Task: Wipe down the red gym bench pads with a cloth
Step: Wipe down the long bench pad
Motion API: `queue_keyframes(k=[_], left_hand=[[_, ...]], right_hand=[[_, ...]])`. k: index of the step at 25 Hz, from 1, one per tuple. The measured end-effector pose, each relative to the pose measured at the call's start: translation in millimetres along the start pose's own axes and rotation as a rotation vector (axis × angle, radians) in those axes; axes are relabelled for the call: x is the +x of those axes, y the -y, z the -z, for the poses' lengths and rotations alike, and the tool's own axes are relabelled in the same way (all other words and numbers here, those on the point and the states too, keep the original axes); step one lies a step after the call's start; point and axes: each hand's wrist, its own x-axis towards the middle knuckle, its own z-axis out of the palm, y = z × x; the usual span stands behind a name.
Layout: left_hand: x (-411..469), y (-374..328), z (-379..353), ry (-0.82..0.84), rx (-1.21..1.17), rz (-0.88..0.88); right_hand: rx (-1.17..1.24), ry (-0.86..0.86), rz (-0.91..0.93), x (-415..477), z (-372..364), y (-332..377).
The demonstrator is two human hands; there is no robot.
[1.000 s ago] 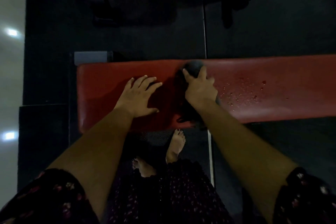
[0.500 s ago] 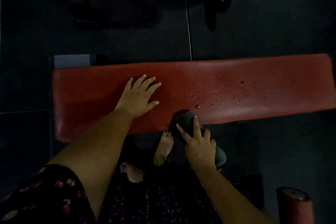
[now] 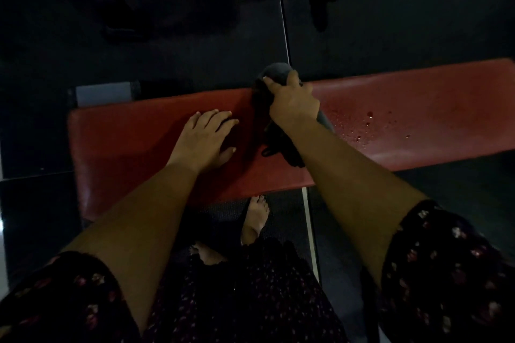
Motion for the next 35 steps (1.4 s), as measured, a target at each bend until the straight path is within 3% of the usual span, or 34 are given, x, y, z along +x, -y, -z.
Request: queue_keyframes(k=[5, 15, 18, 22, 29, 35], left_hand=[[5, -9, 4, -0.015, -0.046, -0.058], [32, -55, 13, 0.074, -0.039, -0.079], [33, -58, 11, 0.091, -0.014, -0.059], [32, -57, 8, 0.08, -0.007, -0.049], [31, -59, 7, 0.077, -0.025, -0.034], [29, -61, 4, 0.061, -0.033, -0.011]], right_hand=[[0.073, -0.039, -0.015, -54, -35, -27], [-0.047, 0.164, -0.069, -192, -112, -79], [-0.005, 0.067, -0.128, -163, -96, -81], [-0.012, -0.048, -0.052, -87, -58, -67], [-0.067, -0.07, 0.038, -8, -17, -62], [0.093, -0.015, -0.097, -16, -13, -68]])
